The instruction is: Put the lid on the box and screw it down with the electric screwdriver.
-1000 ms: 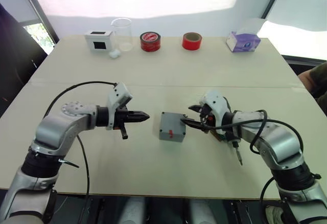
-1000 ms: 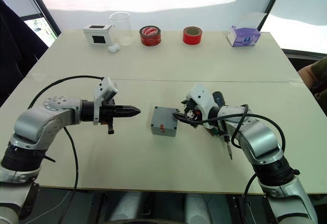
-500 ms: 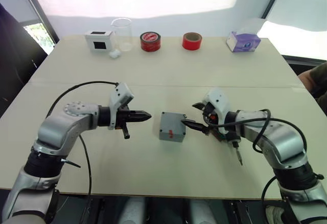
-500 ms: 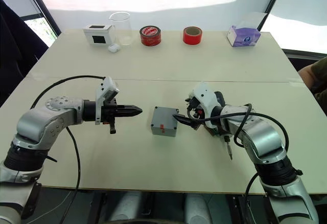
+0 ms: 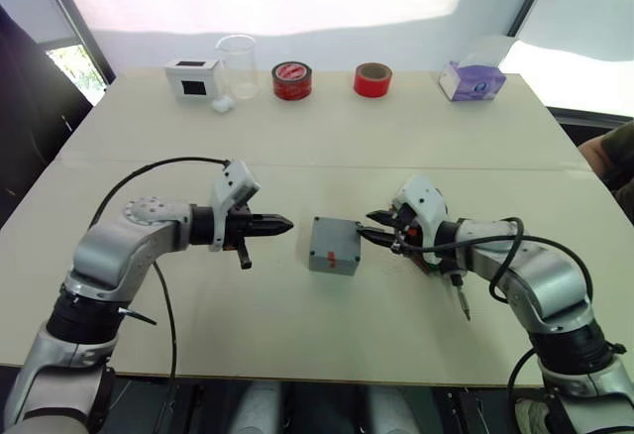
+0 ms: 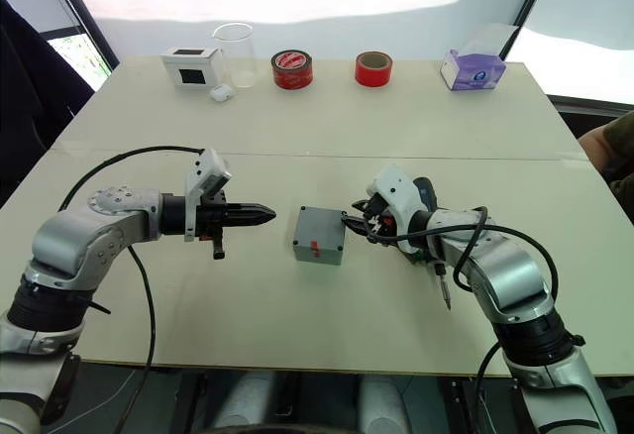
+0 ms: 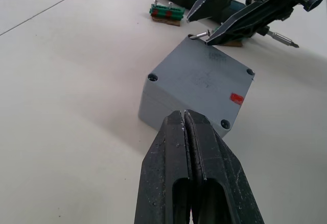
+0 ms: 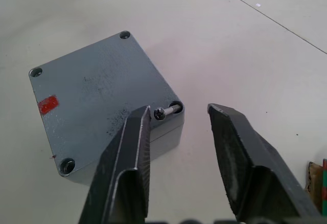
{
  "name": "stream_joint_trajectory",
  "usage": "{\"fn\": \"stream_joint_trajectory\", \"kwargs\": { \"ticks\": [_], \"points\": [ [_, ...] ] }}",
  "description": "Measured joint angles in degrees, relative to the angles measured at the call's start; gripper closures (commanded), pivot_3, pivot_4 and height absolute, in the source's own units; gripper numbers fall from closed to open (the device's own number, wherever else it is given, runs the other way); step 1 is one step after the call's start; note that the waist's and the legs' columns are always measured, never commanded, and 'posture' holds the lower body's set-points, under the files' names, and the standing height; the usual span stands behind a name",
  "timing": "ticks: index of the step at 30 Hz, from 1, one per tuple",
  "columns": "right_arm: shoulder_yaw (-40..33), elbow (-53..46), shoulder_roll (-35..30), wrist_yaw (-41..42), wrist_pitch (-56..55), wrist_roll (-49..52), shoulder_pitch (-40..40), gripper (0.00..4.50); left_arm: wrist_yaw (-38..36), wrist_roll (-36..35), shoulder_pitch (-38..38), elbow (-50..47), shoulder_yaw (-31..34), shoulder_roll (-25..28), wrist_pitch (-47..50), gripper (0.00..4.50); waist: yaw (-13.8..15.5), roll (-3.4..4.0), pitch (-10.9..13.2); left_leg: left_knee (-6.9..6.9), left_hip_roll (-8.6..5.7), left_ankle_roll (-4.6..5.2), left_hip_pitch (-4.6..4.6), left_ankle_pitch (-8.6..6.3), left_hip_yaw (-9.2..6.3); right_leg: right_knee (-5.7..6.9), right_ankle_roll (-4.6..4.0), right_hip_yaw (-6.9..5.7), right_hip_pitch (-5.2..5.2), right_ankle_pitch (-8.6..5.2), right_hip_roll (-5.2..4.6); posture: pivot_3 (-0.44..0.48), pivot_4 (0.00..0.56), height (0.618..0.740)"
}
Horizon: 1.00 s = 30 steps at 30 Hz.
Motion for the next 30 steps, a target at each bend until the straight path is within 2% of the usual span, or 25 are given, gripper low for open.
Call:
{"fn": "stream_joint_trajectory", "kwargs": {
  "ticks": [5, 8, 11, 23, 30],
  "points": [
    [-0.05, 0.0, 0.58, 0.09, -1.02, 0.01, 0.17, 2.53, 0.02, 0.02, 0.0, 0.0, -0.04, 0.0, 0.02, 4.5, 0.0, 0.0, 0.0, 0.0, 0.0, 0.0, 0.0, 0.0, 0.0, 0.0, 0.0, 0.0, 0.0, 0.0, 0.0, 0.0, 0.15, 0.74],
    [-0.11, -0.02, 0.57, 0.2, -1.03, 0.05, 0.29, 3.17, 0.01, 0.06, 0.0, 0.0, -0.07, 0.02, 0.02, 4.5, 0.0, 0.0, 0.0, 0.0, 0.0, 0.0, 0.0, 0.0, 0.0, 0.0, 0.0, 0.0, 0.0, 0.0, 0.0, 0.0, 0.15, 0.74],
    [-0.18, -0.1, 0.51, 0.3, -1.02, 0.13, 0.56, 4.43, 0.0, 0.17, 0.0, 0.0, -0.16, 0.05, 0.01, 4.5, -0.03, 0.0, 0.0, 0.0, 0.0, 0.0, 0.0, 0.0, 0.0, 0.0, 0.0, 0.0, -0.01, 0.0, 0.0, 0.0, 0.15, 0.74],
    [-0.7, -0.38, 0.47, 0.52, -0.82, 0.55, 0.78, 4.49, -0.03, 0.66, 0.01, 0.0, -0.61, 0.18, -0.06, 4.5, -0.02, 0.0, 0.0, 0.0, 0.0, 0.0, 0.0, 0.0, 0.0, 0.0, 0.0, 0.01, 0.0, 0.0, -0.01, 0.0, 0.15, 0.74],
    [1.38, -0.38, -2.07, 1.63, 0.43, -0.71, -3.12, 4.49, -0.01, 0.95, 0.04, 0.0, -0.65, 0.16, -0.26, 4.5, -0.03, 0.0, 0.0, 0.0, 0.0, 0.0, 0.0, 0.0, 0.0, -0.01, 0.0, 0.01, -0.01, 0.0, -0.02, 0.0, 0.15, 0.74]
  ]
}}
